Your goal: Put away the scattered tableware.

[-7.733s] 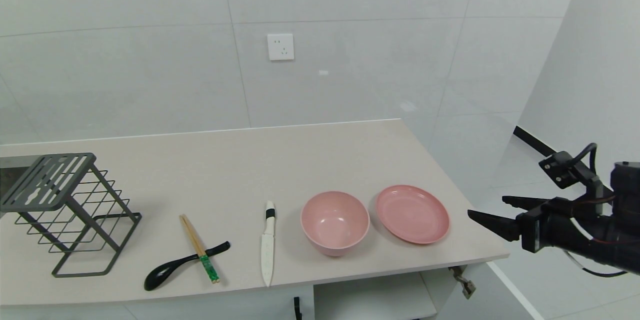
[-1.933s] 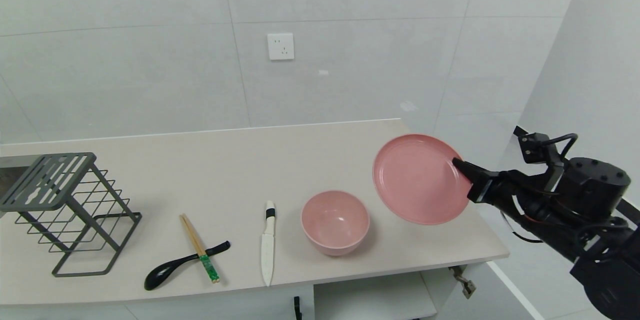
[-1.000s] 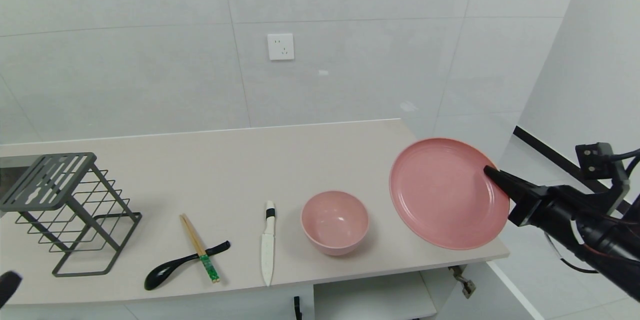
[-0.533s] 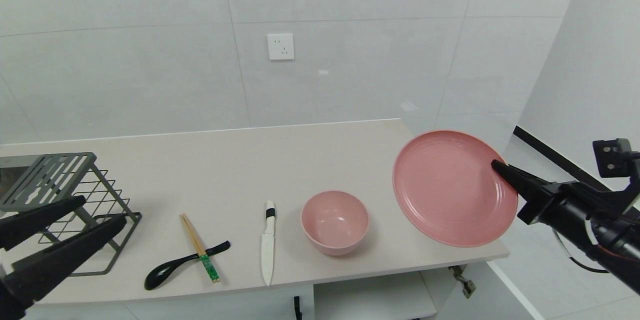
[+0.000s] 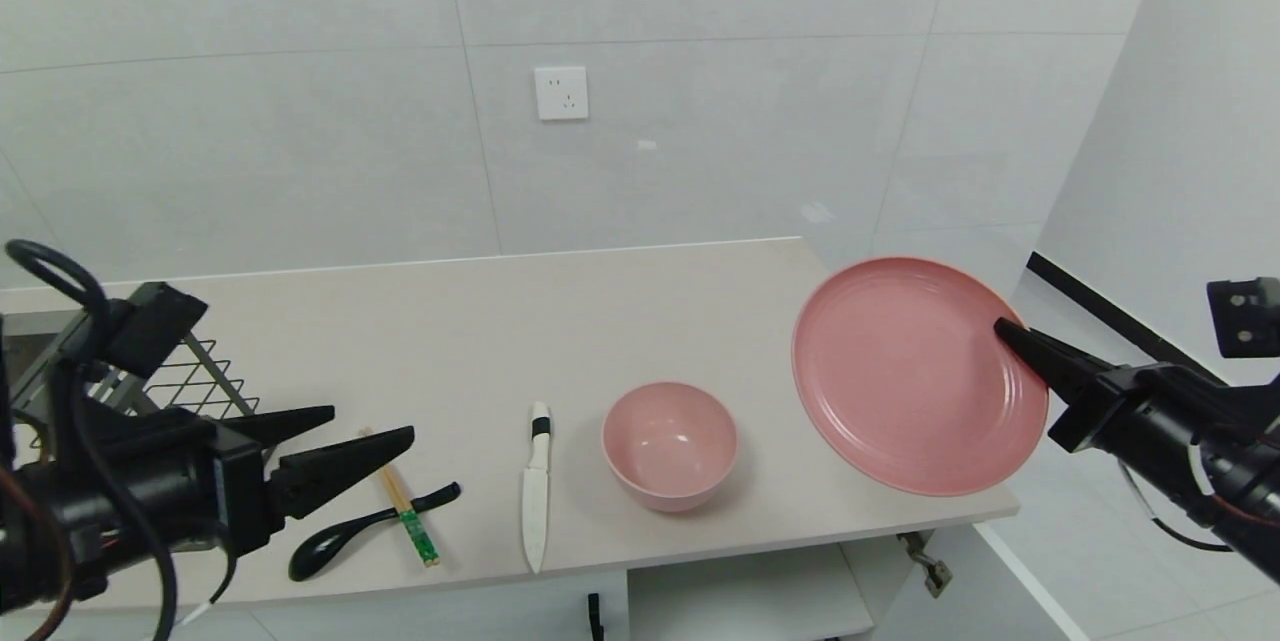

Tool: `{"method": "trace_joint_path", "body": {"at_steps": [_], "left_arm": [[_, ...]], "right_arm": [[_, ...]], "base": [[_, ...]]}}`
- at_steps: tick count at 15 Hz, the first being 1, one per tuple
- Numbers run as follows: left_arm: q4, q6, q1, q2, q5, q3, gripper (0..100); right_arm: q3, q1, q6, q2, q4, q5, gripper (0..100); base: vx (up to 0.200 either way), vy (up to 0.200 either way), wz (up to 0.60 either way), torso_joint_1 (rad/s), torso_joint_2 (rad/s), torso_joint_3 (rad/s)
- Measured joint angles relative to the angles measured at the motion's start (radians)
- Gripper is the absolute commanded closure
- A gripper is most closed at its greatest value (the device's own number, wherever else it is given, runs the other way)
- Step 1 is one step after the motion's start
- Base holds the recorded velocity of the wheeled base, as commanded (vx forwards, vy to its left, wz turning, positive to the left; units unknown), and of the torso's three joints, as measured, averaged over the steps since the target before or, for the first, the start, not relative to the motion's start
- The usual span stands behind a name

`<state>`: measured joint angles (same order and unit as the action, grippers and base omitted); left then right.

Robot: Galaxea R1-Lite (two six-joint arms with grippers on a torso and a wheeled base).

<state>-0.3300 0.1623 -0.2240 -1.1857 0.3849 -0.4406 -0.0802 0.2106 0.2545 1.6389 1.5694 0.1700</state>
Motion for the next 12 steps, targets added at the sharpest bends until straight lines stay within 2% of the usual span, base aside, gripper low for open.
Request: {"method": "trace_joint_path", "body": {"at_steps": [2,4,10,12], "left_arm": [[-0.070,-0.001,-0.013,-0.099,-0.005,-0.001,0],[-0.182,-0.002,-0.027,-0.206,-0.027,-0.002,0],[-0.679,0.031,-0.120,-0.568,-0.052,-0.003,0],[-0.779,0.036,-0.136,-0.663,-0.054,-0.005,0]], "right_arm": [[0.000,-0.002,0.000,-0.001,0.000,0.000,100],[0.000,-0.002,0.001,-0.008,0.000,0.002,100],[0.001,-0.002,0.003,-0.014,0.000,0.003,100],[0.003,-0.002,0.004,-0.014,0.000,0.002,100]], "base": [[0.000,0.000,0.00,0.000,0.00,0.000],[0.000,0.000,0.00,0.000,0.00,0.000],[0.000,0.000,0.00,0.000,0.00,0.000],[0.000,0.000,0.00,0.000,0.00,0.000]]}}
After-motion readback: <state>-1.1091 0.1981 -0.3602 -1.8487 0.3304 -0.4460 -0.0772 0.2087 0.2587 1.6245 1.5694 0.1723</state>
